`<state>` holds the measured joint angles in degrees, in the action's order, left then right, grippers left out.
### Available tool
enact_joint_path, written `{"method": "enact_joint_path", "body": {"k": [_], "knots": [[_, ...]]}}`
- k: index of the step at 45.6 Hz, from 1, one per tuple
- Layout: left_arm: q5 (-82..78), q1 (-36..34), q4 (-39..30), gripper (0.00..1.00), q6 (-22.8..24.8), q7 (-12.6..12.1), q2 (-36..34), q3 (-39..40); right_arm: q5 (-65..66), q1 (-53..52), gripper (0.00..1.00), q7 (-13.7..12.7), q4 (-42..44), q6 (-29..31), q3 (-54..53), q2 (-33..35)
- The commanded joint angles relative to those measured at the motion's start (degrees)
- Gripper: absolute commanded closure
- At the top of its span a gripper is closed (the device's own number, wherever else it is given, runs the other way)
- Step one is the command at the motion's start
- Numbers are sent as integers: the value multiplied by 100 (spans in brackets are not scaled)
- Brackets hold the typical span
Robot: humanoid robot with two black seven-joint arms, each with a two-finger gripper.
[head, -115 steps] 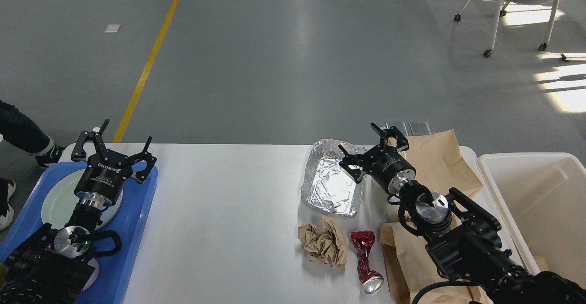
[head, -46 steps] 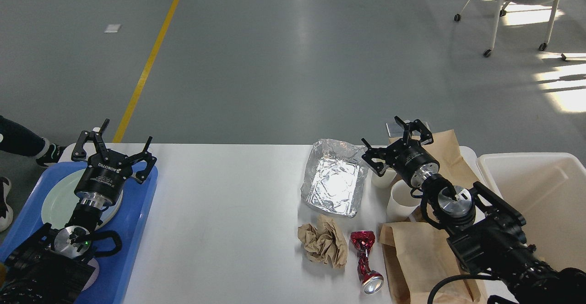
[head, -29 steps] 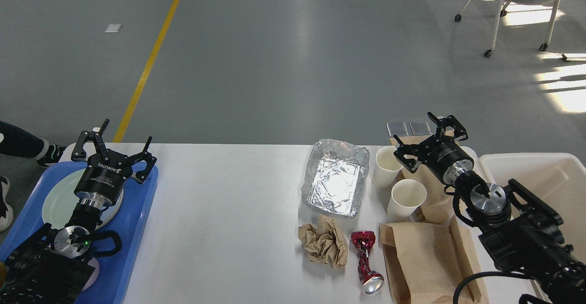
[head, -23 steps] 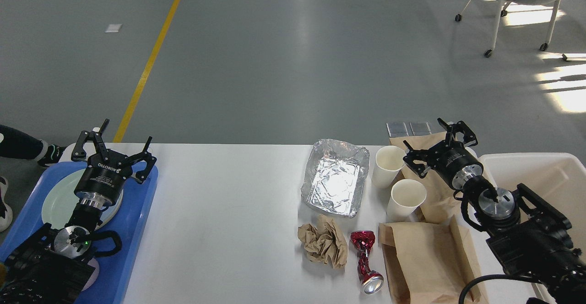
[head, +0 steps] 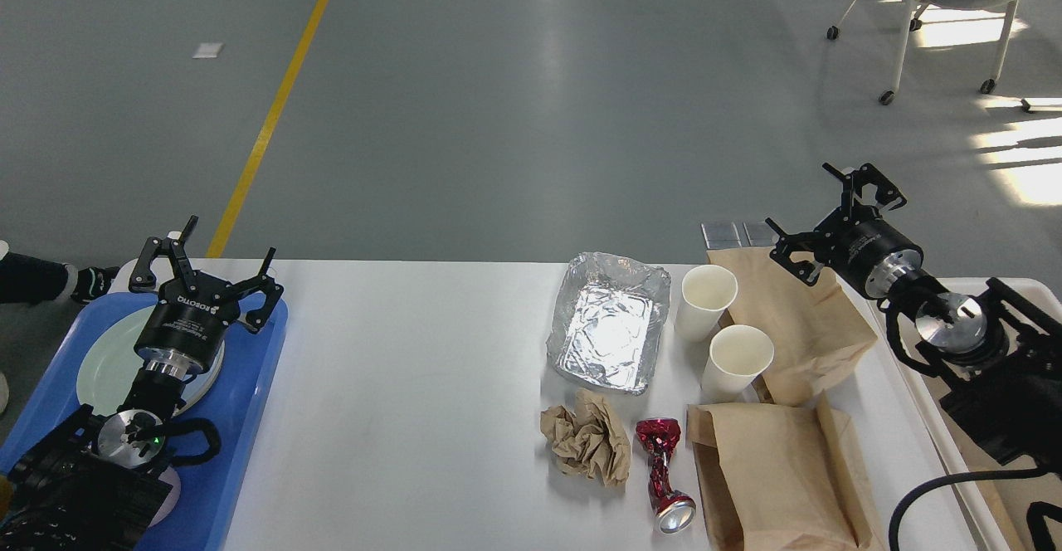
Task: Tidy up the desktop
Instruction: 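Raise the right gripper up from the foil and paper bag, then swing the right gripper over the farther white paper cup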
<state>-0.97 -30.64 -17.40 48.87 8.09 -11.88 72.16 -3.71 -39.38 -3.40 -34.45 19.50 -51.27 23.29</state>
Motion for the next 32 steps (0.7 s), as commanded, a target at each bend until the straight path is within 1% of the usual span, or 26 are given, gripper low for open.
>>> {"method": "enact_joint_path", "body": {"k": [1,5,12,17,21,24,26,29,32], "knots": [[0,5,0,3,0,0,1,0,555,-193,0,375,-158,1,855,254],[0,-4,0,3,0,0,1,0,1126,-351,0,428,-193,-8,1294,483],[0,5,0,3,0,0,1,0,2365,-615,1,428,-193,-69,1954,554],[0,-4,0,3,0,0,1,0,3279,-843,2,376,-185,-140,2305,632],[0,5,0,3,0,0,1,0,3807,-966,2,314,-185,-359,2753,694],[0,5,0,3,0,0,1,0,3992,-1212,2,86,-185,-421,3315,703],[0,5,0,3,0,0,1,0,4010,-1370,3,-168,-185,-430,3649,703],[0,-4,0,3,0,0,1,0,4010,-1572,6,-634,-185,-430,4133,703],[0,5,0,3,0,0,1,0,3993,-1748,6,-907,-193,-430,4581,703]]}}
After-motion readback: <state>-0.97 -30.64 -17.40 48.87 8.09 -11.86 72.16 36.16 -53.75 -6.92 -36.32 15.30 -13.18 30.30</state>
